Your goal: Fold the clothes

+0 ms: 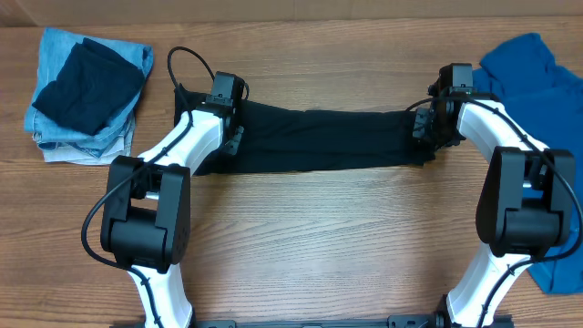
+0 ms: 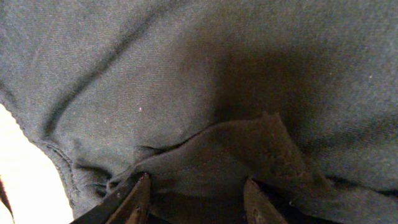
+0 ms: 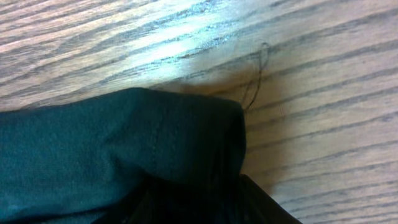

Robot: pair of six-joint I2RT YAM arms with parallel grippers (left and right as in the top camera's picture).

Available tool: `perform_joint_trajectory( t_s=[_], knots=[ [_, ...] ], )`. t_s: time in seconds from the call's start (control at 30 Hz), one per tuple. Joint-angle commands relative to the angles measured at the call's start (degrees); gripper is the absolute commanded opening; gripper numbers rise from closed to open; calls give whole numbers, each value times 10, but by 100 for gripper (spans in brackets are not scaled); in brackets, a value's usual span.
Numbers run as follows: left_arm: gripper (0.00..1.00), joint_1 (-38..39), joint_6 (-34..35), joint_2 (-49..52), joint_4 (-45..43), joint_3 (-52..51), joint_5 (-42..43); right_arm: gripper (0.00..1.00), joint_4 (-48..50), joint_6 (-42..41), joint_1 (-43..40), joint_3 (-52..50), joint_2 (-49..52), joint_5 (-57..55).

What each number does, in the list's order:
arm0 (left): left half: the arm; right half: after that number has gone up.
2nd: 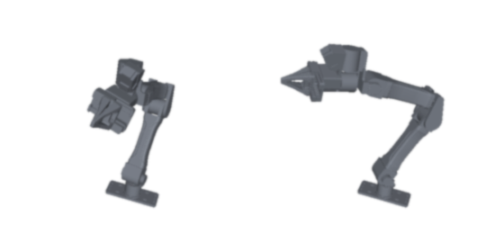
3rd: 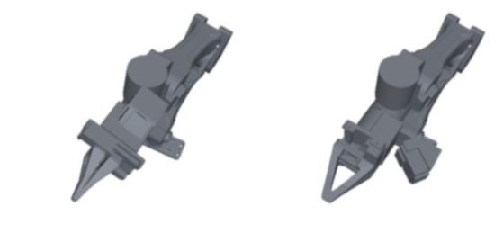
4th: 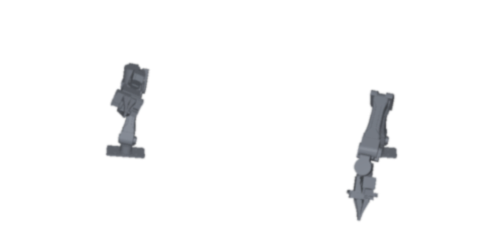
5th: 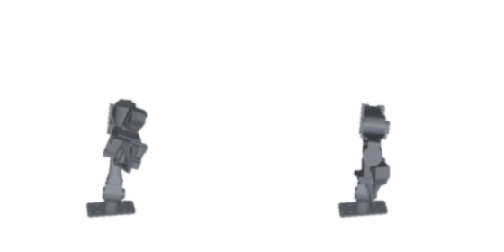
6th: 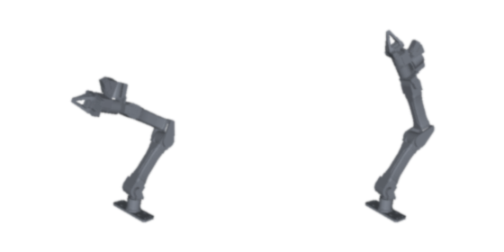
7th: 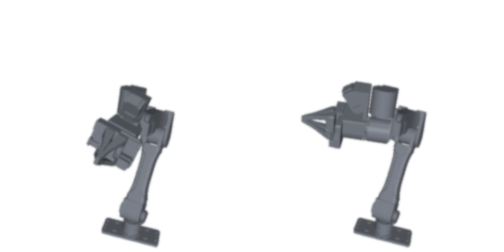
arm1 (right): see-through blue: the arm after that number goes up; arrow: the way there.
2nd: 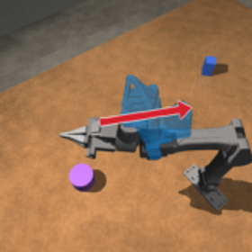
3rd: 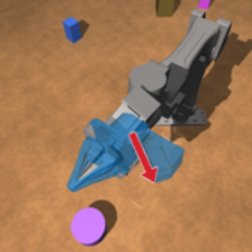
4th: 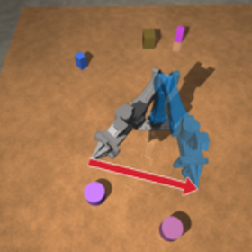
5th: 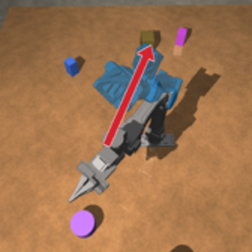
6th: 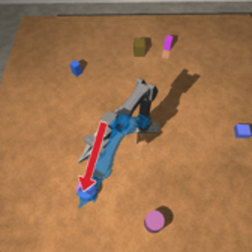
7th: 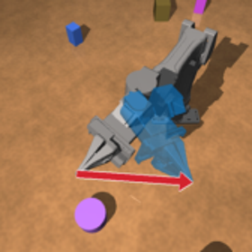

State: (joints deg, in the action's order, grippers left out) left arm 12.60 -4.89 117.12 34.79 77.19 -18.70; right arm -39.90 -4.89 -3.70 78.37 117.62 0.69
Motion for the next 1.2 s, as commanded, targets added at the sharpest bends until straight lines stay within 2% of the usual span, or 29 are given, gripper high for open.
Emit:
perform_joint_trajectory(
  t_s=[0.0, 0.03, 0.1, 0.23, 0.37, 0.4, 0.47, 0.6, 0.63, 0.67, 0.7, 0.9, 0.97, 1.07, 1.17],
  knots=[
    [53, -6, -7, 53, 14, -34, 31, 28, -30, -3, -2, -27, 19, -3],
    [53, -6, -7, 53, 14, -34, 31, 14, -31, -2, -2, -27, 19, 6],
    [53, -6, -7, 53, 14, -34, 31, 5, -23, 6, -2, -26, 19, 24],
    [44, -6, -1, 47, 22, -18, 30, 4, -20, 6, -2, -18, 19, 24],
    [44, -3, 30, 41, 141, 141, 39, 4, -19, 5, -2, -18, 19, 24],
    [46, -2, 50, 41, 188, 211, 58, 4, -18, 5, -2, -18, 19, 24],
    [50, -3, 93, 41, 226, 277, 87, 4, -31, 6, -2, 2, 19, 24],
    [49, -10, 109, 40, 252, 320, 187, 4, -85, 5, -2, 77, 19, 20],
    [38, -9, 112, 40, 250, 330, 289, 4, -91, 6, -2, 94, 19, 13],
    [14, -6, 123, 40, 241, 331, 358, 4, -91, 6, -2, 100, 19, 14],
    [4, 2, 139, 41, 228, 331, 418, 4, -90, 5, -2, 102, 19, 14],
    [4, 126, 230, 45, 142, 290, 373, 4, -89, 3, -2, 102, 19, 20],
    [4, 166, 262, 45, 98, 271, 325, 4, -89, 3, -2, 102, 19, 20],
    [4, 207, 281, 45, 72, 249, 265, 4, -96, 3, -2, 102, 19, 20],
    [4, 223, 305, 45, 31, 219, 257, 4, -96, 3, -2, 102, 19, 20]
  ],
)
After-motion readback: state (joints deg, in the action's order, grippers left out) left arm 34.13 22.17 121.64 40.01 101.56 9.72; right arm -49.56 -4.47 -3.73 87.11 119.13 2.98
